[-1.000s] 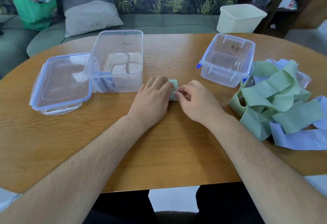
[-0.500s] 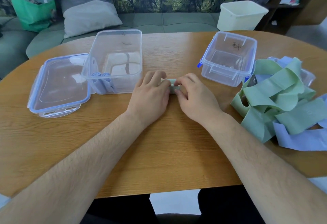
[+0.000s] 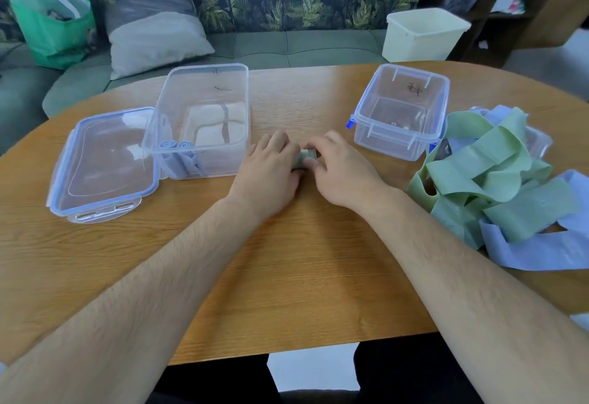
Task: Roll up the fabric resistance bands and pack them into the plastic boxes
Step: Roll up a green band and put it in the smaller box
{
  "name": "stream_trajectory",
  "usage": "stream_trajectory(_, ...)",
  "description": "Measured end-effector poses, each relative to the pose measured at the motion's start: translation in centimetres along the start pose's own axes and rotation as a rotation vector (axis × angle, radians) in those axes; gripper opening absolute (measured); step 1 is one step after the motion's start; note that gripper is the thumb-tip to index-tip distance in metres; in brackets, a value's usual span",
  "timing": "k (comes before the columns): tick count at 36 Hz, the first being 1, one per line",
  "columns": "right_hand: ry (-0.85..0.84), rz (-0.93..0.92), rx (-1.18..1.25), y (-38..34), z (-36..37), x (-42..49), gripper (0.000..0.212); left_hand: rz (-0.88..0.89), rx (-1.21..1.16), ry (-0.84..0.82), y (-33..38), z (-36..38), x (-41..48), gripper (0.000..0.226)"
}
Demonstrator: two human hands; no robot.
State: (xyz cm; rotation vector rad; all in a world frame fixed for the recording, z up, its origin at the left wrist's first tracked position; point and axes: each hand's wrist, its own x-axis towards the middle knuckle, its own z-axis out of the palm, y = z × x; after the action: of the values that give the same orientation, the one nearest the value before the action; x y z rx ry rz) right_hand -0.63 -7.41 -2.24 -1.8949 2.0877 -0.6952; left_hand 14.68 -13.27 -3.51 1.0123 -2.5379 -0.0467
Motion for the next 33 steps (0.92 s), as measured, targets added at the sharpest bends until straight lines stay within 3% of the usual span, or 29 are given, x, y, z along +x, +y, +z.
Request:
stream_trajectory(7, 0.066, 0.005, 0.172, -1.8, -2.4, -5.2, 0.021, 0.051, -0.296, -0.104, 2.2, -3.8, -3.8, 0.053)
stream_trajectory(10, 0.090, 0.043, 0.291, -3.2, -3.1, -8.3, 0.027, 0.019, -0.401, -0.052, 3.6, -5.1, -6.2, 0.046)
stream_trajectory(13, 0.054, 0.187, 0.638, -4.4, -3.5, -11.2, 0.042, -0.031, -0.519, 0.054, 5.2, -6.2, -8.5, 0.032)
stream_trajectory(16, -0.148, 0.392, 1.099, -5.3, -3.7, -13.1, 0.074, -0.065, -0.615, 0.124, 6.5, -6.7, -10.2, 0.029)
stream_trajectory(18, -0.241, 0.411, 1.256, -5.8, -3.9, -13.9, 0.071, -0.055, -0.648, 0.137, 7.1, -6.5, -11.1, 0.030)
stream_trajectory(21, -0.258, 0.394, 1.360, -6.0, -4.3, -14.3, 0.056, -0.019, -0.655, 0.175, 7.3, -6.0, -11.9, 0.031)
stream_trajectory(26, -0.308, 0.394, 1.458, -5.8, -4.4, -14.2, 0.057, 0.035, -0.602, 0.217, 7.0, -5.6, -12.0, 0.034)
stream_trajectory(33, -0.289, 0.415, 1.446, -5.4, -3.0, -13.9, 0.044, 0.071, -0.600, 0.177, 6.5, -4.8, -12.2, 0.039)
